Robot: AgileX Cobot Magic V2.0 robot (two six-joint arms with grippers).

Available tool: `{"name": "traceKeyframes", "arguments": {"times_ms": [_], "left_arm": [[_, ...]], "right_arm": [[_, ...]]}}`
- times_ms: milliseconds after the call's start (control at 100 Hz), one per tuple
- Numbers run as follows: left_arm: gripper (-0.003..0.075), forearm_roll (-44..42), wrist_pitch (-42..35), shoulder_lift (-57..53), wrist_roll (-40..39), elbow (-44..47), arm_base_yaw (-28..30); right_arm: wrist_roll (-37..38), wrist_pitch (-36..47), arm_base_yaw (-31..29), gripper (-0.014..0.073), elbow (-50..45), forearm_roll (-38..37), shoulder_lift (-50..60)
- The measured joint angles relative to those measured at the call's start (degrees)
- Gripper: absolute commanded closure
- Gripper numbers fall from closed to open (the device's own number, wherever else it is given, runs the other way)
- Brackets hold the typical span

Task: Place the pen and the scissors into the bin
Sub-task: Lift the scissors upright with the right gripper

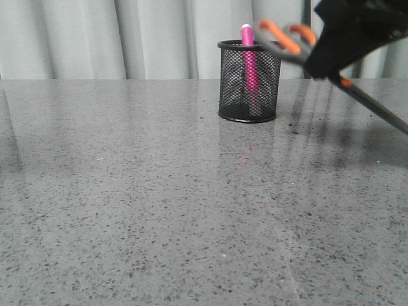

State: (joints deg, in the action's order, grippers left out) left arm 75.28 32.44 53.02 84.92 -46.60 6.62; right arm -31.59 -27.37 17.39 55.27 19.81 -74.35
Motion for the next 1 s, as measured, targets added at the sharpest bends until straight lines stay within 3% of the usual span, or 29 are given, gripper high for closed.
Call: {"name": "traceKeyframes", "arguments": {"times_ms": [220,450,700,1000], "left_arm": [[0.0739,0.58,0.0,0.0,0.0,0.0,0.0],[0.0739,0.72,-0.27,0.0,0.0,0.0,0.0],[0.0739,0.84,-0.81,0.0,0.0,0.0,0.0],[0.0739,0.84,-1.24,0.0,0.0,0.0,0.0]], "right_arm": [[0.0,24.58,4.36,0.067,-3.09,3.49,3.45],[0.0,53.26,8.38,0.067,-3.09,4.47,-3.88],[5.78,61.05,8.49,0.067,2.31,5.01,-13.53],[10.88,63.5,8.5,0.067,5.28,5.12,-21.09]]}}
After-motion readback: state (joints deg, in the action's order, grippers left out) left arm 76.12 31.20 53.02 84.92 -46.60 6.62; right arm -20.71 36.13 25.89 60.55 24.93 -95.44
